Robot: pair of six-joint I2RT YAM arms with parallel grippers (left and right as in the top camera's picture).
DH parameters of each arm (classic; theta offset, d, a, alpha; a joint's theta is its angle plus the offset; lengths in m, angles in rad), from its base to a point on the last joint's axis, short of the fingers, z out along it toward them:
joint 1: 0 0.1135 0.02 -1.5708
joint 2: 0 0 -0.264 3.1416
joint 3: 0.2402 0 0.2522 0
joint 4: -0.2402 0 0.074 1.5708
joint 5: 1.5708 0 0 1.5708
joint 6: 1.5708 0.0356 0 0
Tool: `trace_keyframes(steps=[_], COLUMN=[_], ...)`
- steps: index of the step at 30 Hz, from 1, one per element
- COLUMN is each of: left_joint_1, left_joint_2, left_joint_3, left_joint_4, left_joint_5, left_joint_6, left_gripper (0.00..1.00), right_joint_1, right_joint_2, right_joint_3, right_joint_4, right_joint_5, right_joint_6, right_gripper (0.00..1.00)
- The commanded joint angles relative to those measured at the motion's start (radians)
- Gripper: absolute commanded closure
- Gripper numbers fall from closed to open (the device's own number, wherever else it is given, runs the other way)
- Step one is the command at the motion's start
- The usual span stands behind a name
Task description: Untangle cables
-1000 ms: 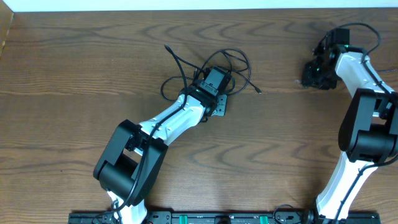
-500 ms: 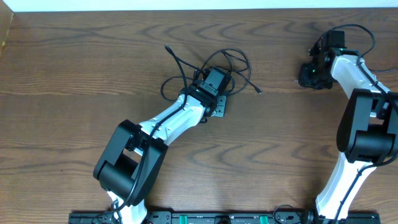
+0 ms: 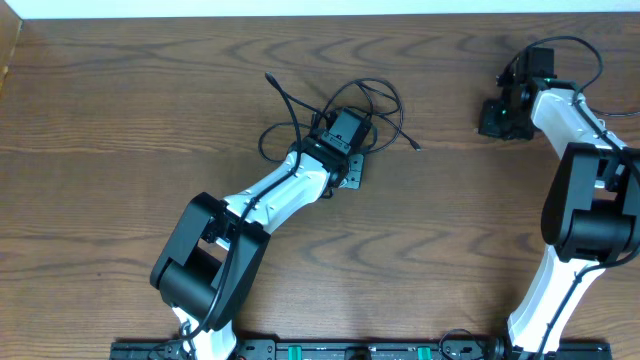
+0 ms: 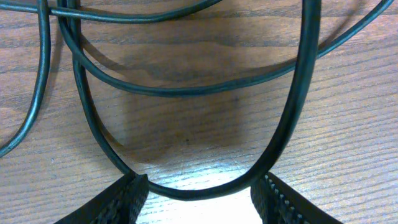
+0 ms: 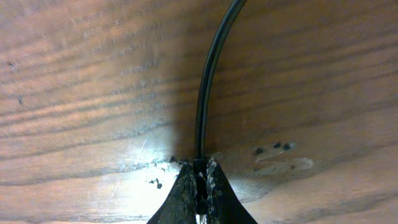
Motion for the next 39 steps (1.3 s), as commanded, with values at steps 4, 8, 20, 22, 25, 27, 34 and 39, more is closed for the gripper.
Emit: trace_keyframes(steps=[4,8,20,22,25,27,34,39], left_joint_1=[-0.002,-0.002,-0.002,-0.002,-0.002,-0.002,-0.002,-0.002], left_joint_2=[-0.008,-0.008,-0.008,-0.008,-0.008,-0.008,-0.008,-0.008], left_joint_3=[0.015,0.015,0.016,0.015,0.015,0.015,0.015,0.015], left_joint_4=[-0.006,-0.007,-0.007,-0.008,-0.01,-0.01,-0.01,-0.01], left_joint_5=[-0.002,-0.002,-0.002,-0.001,0.006,0.009,0.024,0.024], left_joint_6=[-0.002,-0.002,-0.003,-0.003,-0.003,-0.003,-0.002,-0.002], left_gripper=[0.41,0.41,0.41,0.41,0.41,0.41,0.41,0.41], right_joint_1=[-0.065,-0.142,-0.491,-0.539,-0.583,-0.592,-0.585,-0.582], right_joint_2=[-0.119,-0.182,-0.223,-0.194,-0.131,-0.09,0.039,0.048], right_joint_3=[0.158,0.278,0.395,0.385,0.385,0.385,0.385,0.386], right_joint_4=[-0.008,-0.007,-0.004,-0.004,-0.003,-0.007,-0.017,-0.041], right_joint_5=[0.009,0.013,0.16,0.157,0.146,0.143,0.14,0.115], right_joint_6=[0.002,0.021,0.203,0.23,0.247,0.246,0.246,0.246], right_gripper=[0.99,0.99,0.99,0.99,0.99,0.99,0.25,0.01])
